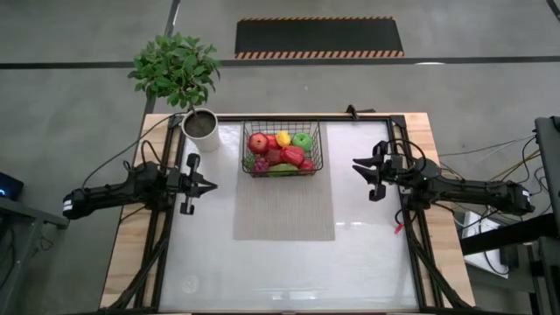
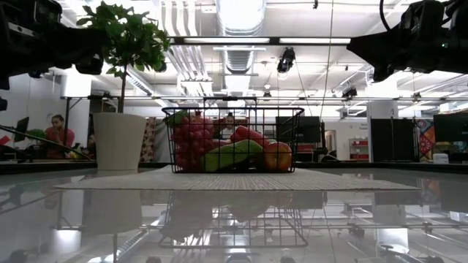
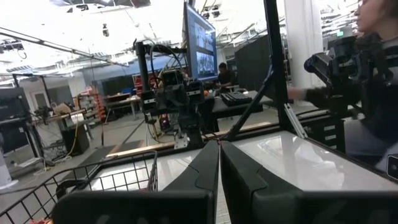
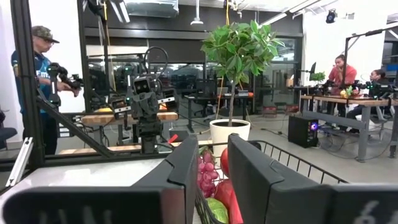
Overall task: Build produce basket
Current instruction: Return to Home Position
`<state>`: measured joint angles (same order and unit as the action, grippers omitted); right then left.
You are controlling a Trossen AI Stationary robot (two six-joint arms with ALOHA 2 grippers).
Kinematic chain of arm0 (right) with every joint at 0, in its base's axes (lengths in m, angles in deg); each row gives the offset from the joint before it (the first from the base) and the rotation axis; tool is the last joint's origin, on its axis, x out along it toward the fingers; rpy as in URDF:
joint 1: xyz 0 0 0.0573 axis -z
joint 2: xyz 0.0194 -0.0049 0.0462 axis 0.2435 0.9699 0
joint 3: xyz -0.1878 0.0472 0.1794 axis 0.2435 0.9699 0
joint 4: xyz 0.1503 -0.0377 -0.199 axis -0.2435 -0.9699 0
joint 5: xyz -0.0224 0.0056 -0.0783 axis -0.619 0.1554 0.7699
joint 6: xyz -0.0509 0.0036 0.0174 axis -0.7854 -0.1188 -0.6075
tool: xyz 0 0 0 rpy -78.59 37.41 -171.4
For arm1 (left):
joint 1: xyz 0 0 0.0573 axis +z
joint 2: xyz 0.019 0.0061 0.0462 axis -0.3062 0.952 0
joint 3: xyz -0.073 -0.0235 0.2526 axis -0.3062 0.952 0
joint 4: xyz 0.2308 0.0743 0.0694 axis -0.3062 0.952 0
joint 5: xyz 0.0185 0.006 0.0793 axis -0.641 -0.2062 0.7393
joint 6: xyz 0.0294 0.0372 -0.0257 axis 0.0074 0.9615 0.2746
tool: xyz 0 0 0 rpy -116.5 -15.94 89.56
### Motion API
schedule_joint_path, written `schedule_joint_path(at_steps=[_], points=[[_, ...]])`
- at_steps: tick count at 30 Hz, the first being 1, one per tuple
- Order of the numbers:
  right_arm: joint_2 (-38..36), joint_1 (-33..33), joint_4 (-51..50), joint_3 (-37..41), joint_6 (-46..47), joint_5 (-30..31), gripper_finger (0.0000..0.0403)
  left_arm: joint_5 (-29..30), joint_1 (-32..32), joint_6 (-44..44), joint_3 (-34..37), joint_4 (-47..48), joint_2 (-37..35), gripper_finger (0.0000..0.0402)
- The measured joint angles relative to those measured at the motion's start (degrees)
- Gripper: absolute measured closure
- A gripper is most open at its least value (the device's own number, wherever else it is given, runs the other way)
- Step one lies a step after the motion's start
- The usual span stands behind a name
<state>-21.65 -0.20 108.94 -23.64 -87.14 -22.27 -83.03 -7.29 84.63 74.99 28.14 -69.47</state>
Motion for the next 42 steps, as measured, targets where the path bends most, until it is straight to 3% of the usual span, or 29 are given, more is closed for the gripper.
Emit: schedule_joint_path(at_steps=[42], points=[[0.0,0.0,0.0,0.0,0.0,0.0,0.0331,0.0,0.0,0.0,0.1,0.0,0.5,0.0402]])
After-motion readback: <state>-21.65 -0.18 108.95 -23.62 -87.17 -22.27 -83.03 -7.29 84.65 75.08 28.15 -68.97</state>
